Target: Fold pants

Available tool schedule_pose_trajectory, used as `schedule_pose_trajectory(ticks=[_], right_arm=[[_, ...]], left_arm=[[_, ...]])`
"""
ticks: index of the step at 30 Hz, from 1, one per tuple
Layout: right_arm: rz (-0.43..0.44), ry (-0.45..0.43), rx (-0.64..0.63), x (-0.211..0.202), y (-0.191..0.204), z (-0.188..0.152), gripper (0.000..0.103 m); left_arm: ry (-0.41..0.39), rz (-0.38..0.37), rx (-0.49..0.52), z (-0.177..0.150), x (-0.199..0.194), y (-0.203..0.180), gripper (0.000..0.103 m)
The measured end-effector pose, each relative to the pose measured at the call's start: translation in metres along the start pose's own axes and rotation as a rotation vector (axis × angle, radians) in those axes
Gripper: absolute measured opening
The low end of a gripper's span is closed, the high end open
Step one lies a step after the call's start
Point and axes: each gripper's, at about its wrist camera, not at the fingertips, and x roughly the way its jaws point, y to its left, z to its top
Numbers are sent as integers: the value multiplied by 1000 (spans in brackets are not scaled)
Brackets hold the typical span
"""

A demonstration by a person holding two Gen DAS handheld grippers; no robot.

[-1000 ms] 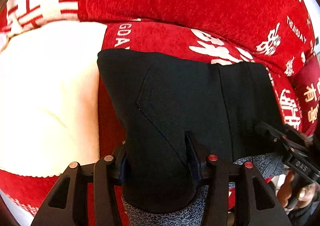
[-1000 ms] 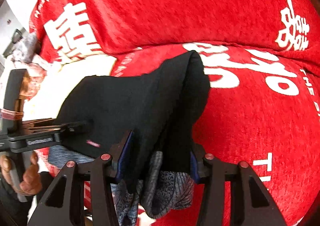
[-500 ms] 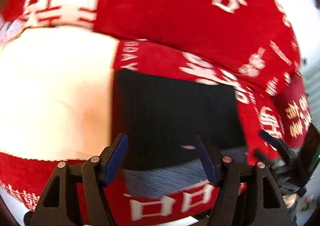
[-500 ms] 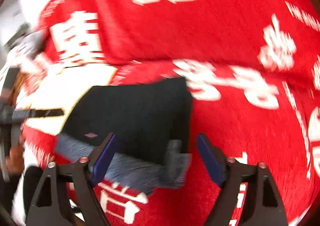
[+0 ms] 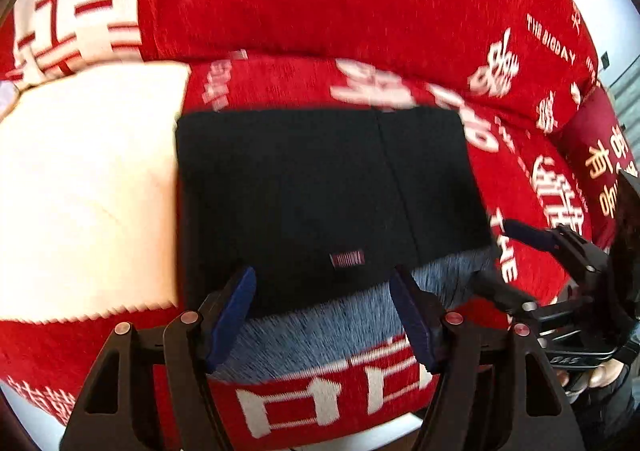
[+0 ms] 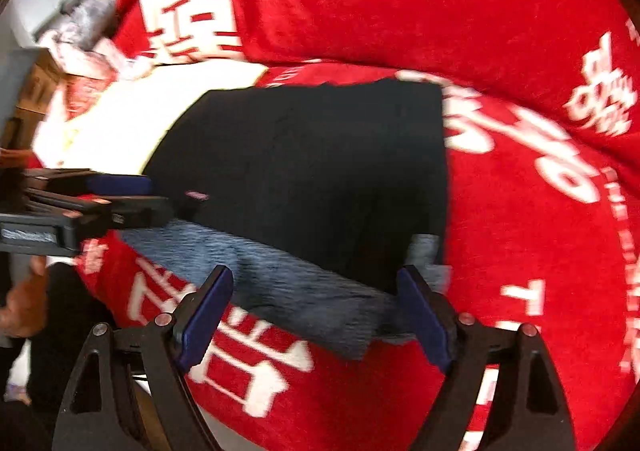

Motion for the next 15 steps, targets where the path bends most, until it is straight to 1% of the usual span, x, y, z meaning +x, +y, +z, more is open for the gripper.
schedule_pose_trajectory(ticks=[1, 2, 4, 5, 6, 7, 8, 10, 13, 14, 15], right_arm=[[-2, -43, 14, -10, -3, 7, 92], [14, -101, 56, -23, -10, 17, 102], [58, -190, 106, -37, -20, 31, 103], [77, -253, 133, -41, -26, 39, 103], [59, -279, 148, -41, -28, 46, 103], [25, -281, 144, -37, -28, 55, 103], [14, -260, 102, -27, -26, 67, 103], [41, -227, 46, -11, -21, 80, 103], [131, -120, 18, 22, -18, 94, 103], [143, -86, 9, 37, -18, 99, 103], [141, -74, 1, 46, -18, 99, 103]], left_arm=[[-16, 13, -7, 8, -4, 3, 71], [-24, 29, -18, 16, -3, 6, 71], [-30, 65, -43, 29, -2, 13, 71], [-25, 83, -60, 39, 1, 17, 71], [-17, 97, -68, 45, 4, 18, 75], [-7, 119, -74, 51, 7, 20, 81], [-5, 151, -84, 58, 12, 22, 91], [-13, 178, -85, 68, 18, 22, 93], [16, 210, -86, 80, 34, 27, 92], [33, 234, -95, 84, 43, 33, 92], [50, 248, -108, 85, 48, 39, 93]])
